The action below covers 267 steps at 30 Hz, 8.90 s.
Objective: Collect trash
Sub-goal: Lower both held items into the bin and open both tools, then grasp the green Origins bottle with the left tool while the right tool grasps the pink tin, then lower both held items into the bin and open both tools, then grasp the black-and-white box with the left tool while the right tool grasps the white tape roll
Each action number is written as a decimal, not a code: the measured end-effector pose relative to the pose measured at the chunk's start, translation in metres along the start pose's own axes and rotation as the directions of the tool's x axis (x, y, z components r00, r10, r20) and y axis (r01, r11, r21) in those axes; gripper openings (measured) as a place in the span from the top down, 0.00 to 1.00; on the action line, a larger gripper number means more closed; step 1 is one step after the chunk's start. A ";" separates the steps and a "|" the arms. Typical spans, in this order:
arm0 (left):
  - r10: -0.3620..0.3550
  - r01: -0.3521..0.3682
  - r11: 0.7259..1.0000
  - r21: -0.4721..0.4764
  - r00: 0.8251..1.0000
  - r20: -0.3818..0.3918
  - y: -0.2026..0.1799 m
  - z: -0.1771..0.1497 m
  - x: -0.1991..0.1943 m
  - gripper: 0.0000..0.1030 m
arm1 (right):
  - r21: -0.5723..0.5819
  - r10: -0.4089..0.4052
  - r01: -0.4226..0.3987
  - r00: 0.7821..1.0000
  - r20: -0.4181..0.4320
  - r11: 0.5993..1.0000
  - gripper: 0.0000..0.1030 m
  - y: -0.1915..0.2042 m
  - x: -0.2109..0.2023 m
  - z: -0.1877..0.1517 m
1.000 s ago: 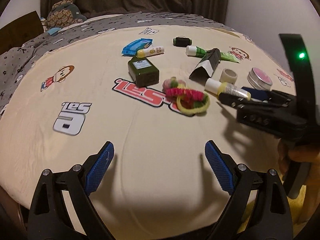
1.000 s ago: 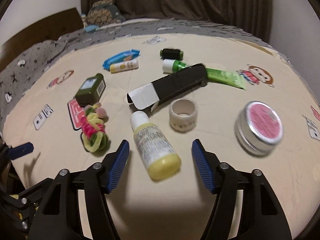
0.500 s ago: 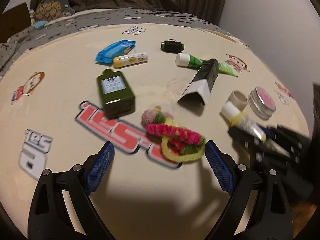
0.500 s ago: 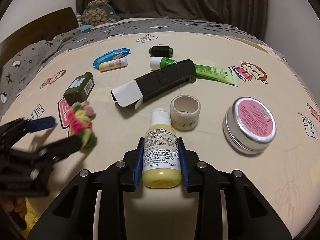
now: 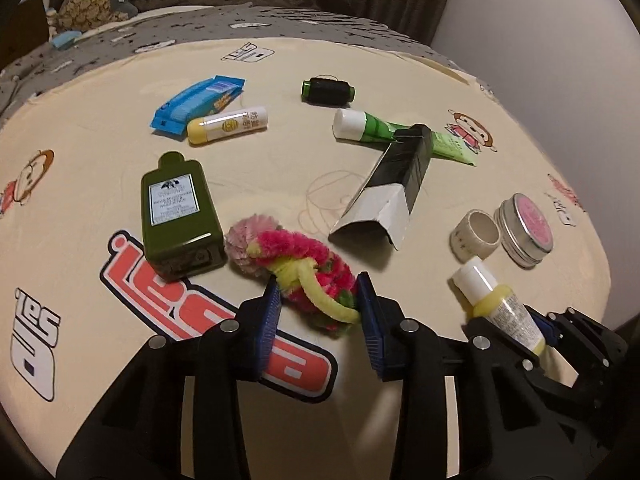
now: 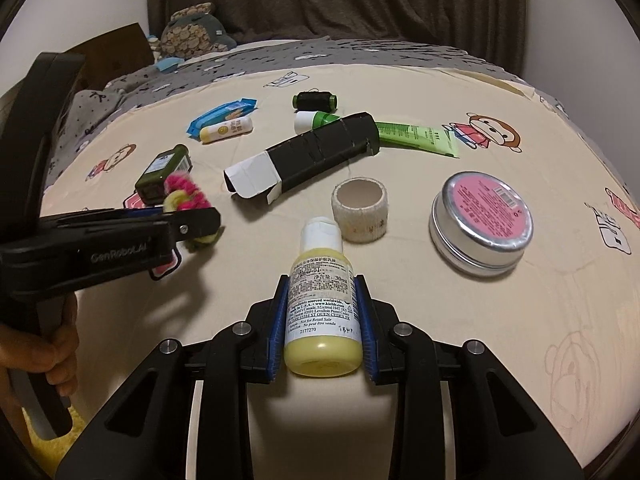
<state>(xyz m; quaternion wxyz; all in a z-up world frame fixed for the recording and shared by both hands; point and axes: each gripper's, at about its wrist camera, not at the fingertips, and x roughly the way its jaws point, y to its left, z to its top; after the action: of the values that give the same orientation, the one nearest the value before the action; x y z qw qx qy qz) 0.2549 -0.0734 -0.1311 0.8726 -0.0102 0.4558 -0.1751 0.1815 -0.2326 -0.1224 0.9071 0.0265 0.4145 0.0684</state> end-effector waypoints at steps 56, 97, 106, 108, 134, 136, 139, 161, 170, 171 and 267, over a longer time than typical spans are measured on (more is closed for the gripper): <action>0.021 -0.008 0.999 0.040 0.946 -0.323 0.002 -0.303 -0.042 0.66 | -0.019 0.177 -0.201 0.901 -0.396 0.979 0.69 0.080 -0.029 -0.212; 0.081 -0.081 0.992 0.099 0.997 0.011 0.001 -0.144 -0.103 0.11 | 0.070 -0.158 0.155 0.986 0.045 0.985 0.16 -0.037 -0.077 -0.050; 0.131 -0.133 0.989 0.070 0.991 0.036 0.006 -0.072 -0.063 0.11 | 0.093 -0.233 0.232 0.972 0.008 0.968 0.15 -0.070 -0.024 0.000; 0.142 -0.144 0.988 0.053 0.989 0.039 0.011 -0.060 -0.055 0.11 | 0.096 -0.238 0.238 0.971 -0.009 0.967 0.15 -0.072 -0.013 0.005; 0.192 -0.193 0.979 -0.068 0.981 -0.010 0.066 0.044 0.019 0.59 | 0.106 -0.215 0.214 0.977 -0.005 0.971 0.30 -0.079 0.023 0.035; 0.189 -0.190 0.980 -0.054 0.982 -0.011 0.064 0.038 0.012 0.60 | 0.095 -0.215 0.214 0.977 0.002 0.972 0.31 -0.077 0.016 0.033; 0.193 -0.193 0.981 -0.015 0.981 -0.005 0.058 0.023 -0.003 0.61 | 0.073 -0.222 0.219 0.975 0.028 0.973 0.31 -0.070 -0.002 0.028; 0.090 -0.101 0.992 0.075 0.986 0.142 -0.001 -0.143 -0.144 0.61 | -0.075 0.075 -0.070 0.994 0.078 0.995 0.31 0.037 -0.112 -0.069; 0.059 -0.061 0.996 0.067 0.998 0.031 -0.003 -0.215 -0.136 0.61 | -0.078 0.130 -0.134 0.990 -0.053 0.988 0.31 0.058 -0.098 -0.129; 0.057 -0.058 0.996 0.065 0.998 0.017 -0.003 -0.220 -0.134 0.61 | -0.077 0.134 -0.141 0.988 -0.081 0.987 0.31 0.060 -0.093 -0.137; -0.005 0.004 0.978 0.210 1.000 0.002 -0.043 0.038 0.018 0.19 | 0.119 -0.109 0.109 0.994 -0.003 0.987 0.68 -0.074 0.023 0.043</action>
<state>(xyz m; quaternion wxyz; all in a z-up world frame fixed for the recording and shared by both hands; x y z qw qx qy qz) 0.2821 -0.1254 -0.1157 0.8690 0.0806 0.4335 -0.2243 0.2365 -0.3018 -0.1194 0.9069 0.0577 0.4172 -0.0061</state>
